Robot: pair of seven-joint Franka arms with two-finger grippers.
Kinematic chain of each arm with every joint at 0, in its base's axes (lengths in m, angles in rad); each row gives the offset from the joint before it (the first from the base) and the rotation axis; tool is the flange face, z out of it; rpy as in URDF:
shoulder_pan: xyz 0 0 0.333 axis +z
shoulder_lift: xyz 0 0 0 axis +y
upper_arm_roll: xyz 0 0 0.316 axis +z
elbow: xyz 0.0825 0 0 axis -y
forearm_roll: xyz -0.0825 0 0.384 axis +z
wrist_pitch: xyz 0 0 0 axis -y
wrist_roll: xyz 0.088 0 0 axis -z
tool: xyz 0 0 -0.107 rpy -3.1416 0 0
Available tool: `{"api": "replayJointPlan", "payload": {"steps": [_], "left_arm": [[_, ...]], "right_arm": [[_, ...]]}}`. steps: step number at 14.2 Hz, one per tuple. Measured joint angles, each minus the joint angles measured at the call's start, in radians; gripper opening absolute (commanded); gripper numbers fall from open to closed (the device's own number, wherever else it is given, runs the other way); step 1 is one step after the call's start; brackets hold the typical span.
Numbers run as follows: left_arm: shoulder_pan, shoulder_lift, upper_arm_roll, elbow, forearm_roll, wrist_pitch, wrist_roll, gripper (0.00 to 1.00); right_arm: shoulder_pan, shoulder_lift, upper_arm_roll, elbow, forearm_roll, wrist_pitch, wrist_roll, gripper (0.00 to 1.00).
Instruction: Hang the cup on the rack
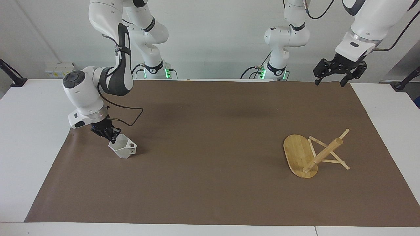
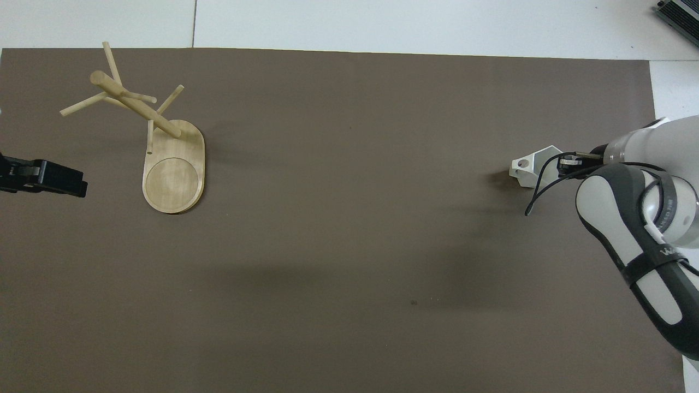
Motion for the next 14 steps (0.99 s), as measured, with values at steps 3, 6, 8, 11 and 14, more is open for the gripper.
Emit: {"api": "replayJointPlan", "payload": {"steps": [3, 6, 8, 11, 14], "left_arm": [[0.01, 0.0, 0.004, 0.0, 0.0, 0.0, 0.0, 1.0], [0.057, 0.0, 0.006, 0.0, 0.0, 0.0, 0.0, 1.0], [0.084, 0.0, 0.008, 0.0, 0.0, 0.0, 0.0, 1.0], [0.114, 0.0, 0.009, 0.0, 0.0, 0.0, 0.001, 1.0], [0.116, 0.0, 0.008, -0.001, 0.0, 0.0, 0.001, 1.0]], "right_arm": [[0.002, -0.015, 0.009, 0.042, 0.023, -0.096, -0.01, 0.0], [0.005, -0.058, 0.051, 0.112, 0.055, -0.218, -0.068, 0.0], [0.01, -0.094, 0.066, 0.132, 0.161, -0.263, -0.079, 0.0], [0.011, -0.137, 0.069, 0.136, 0.417, -0.298, -0.135, 0.0], [0.013, -0.153, 0.106, 0.137, 0.577, -0.301, -0.221, 0.0]]}}
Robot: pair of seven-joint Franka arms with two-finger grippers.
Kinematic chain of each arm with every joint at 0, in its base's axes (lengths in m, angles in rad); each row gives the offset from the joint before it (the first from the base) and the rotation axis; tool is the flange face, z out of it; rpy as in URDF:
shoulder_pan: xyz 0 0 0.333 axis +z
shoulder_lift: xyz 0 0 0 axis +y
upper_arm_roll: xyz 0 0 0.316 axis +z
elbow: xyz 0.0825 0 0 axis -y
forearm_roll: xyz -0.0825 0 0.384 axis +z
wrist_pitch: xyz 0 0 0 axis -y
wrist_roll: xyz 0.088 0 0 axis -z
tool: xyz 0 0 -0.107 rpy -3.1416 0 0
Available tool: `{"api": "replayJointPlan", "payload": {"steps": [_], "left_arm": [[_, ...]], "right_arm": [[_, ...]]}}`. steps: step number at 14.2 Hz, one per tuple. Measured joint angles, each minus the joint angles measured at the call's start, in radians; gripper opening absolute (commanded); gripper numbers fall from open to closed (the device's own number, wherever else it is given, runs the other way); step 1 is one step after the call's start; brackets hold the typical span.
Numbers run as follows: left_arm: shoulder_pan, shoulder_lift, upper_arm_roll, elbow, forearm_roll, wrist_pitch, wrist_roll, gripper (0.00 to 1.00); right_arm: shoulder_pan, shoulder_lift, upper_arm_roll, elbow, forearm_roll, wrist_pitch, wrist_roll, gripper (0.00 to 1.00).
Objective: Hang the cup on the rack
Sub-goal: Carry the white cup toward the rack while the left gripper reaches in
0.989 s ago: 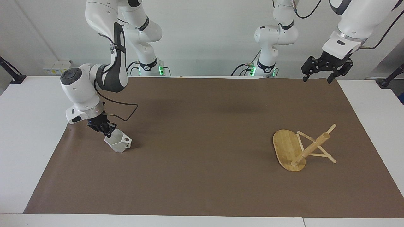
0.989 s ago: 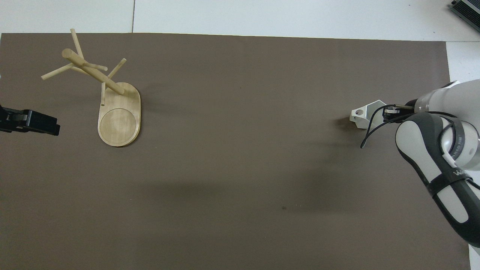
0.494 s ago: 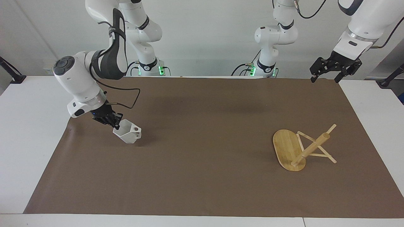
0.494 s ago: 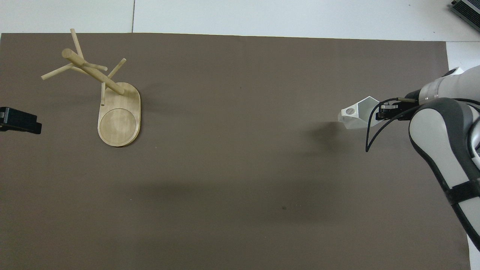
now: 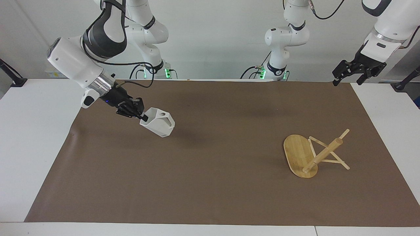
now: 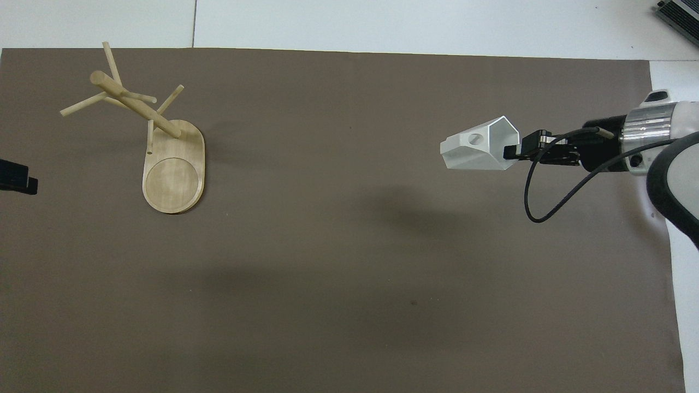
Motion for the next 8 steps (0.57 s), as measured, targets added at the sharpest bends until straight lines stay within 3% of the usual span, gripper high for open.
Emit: {"api": "replayJointPlan", "payload": {"steps": [5, 8], "left_arm": [[-0.001, -0.001, -0.015, -0.012, 0.0, 0.009, 0.015, 1.0], [-0.017, -0.006, -0.03, -0.042, -0.011, 0.087, 0.14, 1.0]], "right_arm": [[0.018, -0.001, 0.115, 0.0, 0.152, 0.024, -0.059, 0.0], [0.102, 0.005, 0.133, -0.006, 0.297, 0.065, -0.059, 0.0]]}}
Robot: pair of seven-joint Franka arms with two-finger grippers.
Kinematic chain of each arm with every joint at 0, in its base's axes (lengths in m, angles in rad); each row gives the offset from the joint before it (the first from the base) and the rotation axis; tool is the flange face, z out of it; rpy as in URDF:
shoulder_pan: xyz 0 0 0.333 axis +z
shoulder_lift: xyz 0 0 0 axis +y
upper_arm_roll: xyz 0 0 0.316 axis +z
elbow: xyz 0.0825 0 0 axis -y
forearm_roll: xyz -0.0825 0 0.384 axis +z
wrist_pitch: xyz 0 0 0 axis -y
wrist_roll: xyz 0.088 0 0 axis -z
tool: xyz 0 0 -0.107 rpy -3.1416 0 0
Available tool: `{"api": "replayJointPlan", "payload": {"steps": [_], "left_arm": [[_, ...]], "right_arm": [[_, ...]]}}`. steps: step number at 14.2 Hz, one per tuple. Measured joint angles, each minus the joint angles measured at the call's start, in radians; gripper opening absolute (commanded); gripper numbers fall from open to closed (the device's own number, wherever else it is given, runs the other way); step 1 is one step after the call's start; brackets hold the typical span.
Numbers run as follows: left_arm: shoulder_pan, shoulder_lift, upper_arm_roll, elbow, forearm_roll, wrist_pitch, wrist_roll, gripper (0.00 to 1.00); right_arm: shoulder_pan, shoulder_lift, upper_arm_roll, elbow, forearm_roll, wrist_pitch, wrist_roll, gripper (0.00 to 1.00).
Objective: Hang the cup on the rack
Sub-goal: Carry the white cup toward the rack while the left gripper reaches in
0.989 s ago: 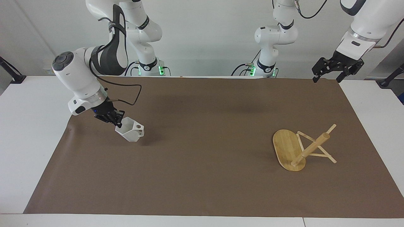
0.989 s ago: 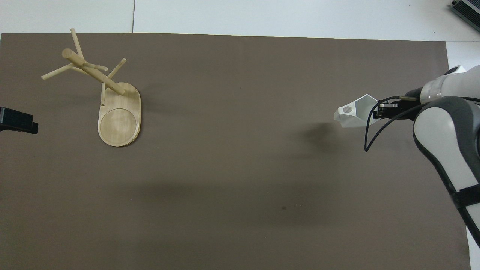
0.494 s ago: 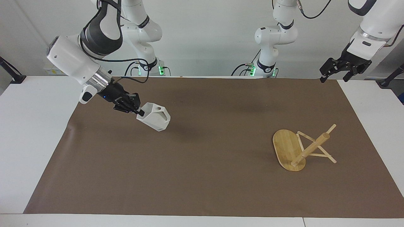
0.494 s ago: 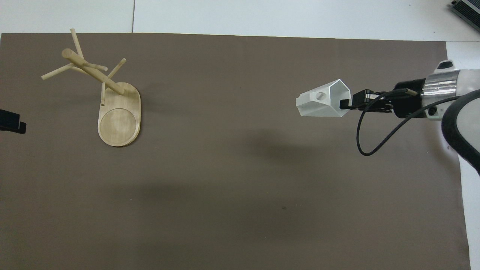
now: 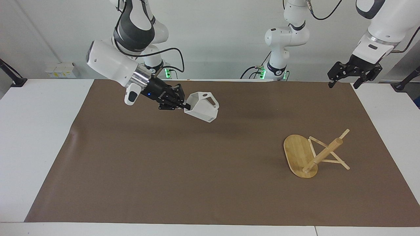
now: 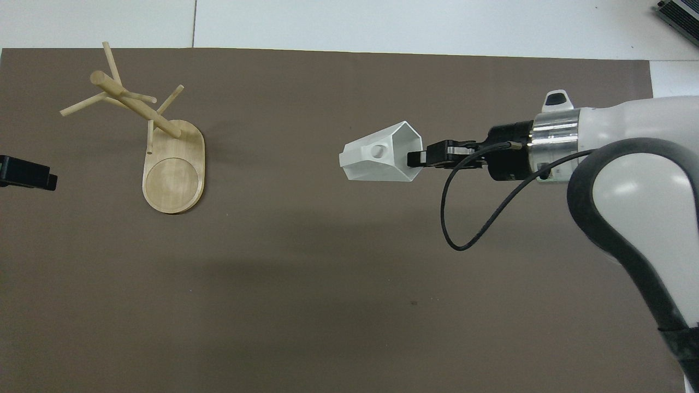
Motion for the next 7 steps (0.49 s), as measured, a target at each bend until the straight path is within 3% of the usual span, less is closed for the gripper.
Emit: {"api": "replayJointPlan", "payload": {"steps": [3, 7], "left_arm": [[-0.024, -0.01, -0.005, -0.033, -0.06, 0.04, 0.162, 1.0], [-0.028, -0.04, 0.002, -0.103, -0.165, 0.094, 0.559, 1.0]], "right_arm": [[0.054, 0.01, 0.0, -0.004, 0.114, 0.022, 0.037, 0.0], [0.161, 0.042, 0.001, -0.006, 0.226, 0.178, 0.097, 0.0]]}}
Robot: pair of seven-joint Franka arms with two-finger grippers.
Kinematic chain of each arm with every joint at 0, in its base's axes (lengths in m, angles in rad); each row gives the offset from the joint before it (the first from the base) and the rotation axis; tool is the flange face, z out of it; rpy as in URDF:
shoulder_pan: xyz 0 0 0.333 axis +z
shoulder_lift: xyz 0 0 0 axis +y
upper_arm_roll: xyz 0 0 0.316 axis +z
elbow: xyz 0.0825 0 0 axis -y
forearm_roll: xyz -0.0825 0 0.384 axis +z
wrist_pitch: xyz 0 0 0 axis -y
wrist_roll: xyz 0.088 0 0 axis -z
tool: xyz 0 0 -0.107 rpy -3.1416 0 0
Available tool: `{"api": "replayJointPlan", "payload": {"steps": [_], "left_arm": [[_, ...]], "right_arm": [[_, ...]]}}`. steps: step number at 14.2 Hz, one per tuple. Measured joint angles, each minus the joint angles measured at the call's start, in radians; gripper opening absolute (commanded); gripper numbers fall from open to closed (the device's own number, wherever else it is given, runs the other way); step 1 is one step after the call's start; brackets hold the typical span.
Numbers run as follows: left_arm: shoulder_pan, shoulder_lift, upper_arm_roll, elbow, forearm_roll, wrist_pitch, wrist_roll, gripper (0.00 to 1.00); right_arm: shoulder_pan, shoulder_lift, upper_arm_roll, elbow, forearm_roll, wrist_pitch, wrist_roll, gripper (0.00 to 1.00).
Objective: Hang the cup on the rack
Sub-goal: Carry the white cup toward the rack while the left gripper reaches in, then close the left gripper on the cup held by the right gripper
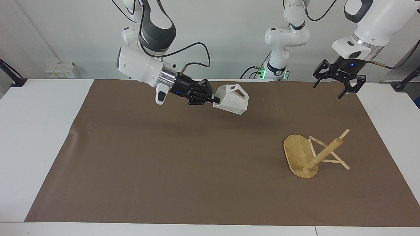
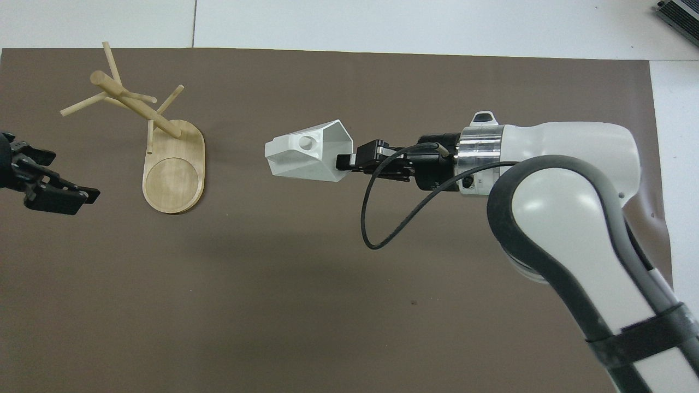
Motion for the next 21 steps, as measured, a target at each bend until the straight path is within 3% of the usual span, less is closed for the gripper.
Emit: {"api": "replayJointPlan", "payload": {"steps": [3, 10, 14, 18, 21], "left_arm": [[0.0, -0.034, 0.005, -0.073, -0.108, 0.046, 0.239, 1.0], [-0.018, -0.067, -0.005, -0.212, -0.339, 0.134, 0.686, 1.0], [-0.064, -0.04, -0.006, -0.25, -0.46, 0.226, 0.74, 1.0], [-0.151, -0.026, -0.008, -0.301, -0.518, 0.318, 0.75, 1.0], [-0.15, -0.024, 0.002, -0.341, -0.576, 0.346, 0.826, 1.0]], "right_arm": [[0.038, 0.035, 0.0, 0.02, 0.066, 0.055, 0.003, 0.0], [0.103, 0.105, 0.0, 0.106, 0.048, 0.058, 0.046, 0.0], [0.137, 0.132, 0.001, 0.131, -0.09, 0.052, 0.127, 0.0], [0.137, 0.134, -0.001, 0.147, -0.12, 0.019, 0.133, 0.0], [0.13, 0.137, -0.003, 0.153, -0.129, 0.007, 0.133, 0.0]]}}
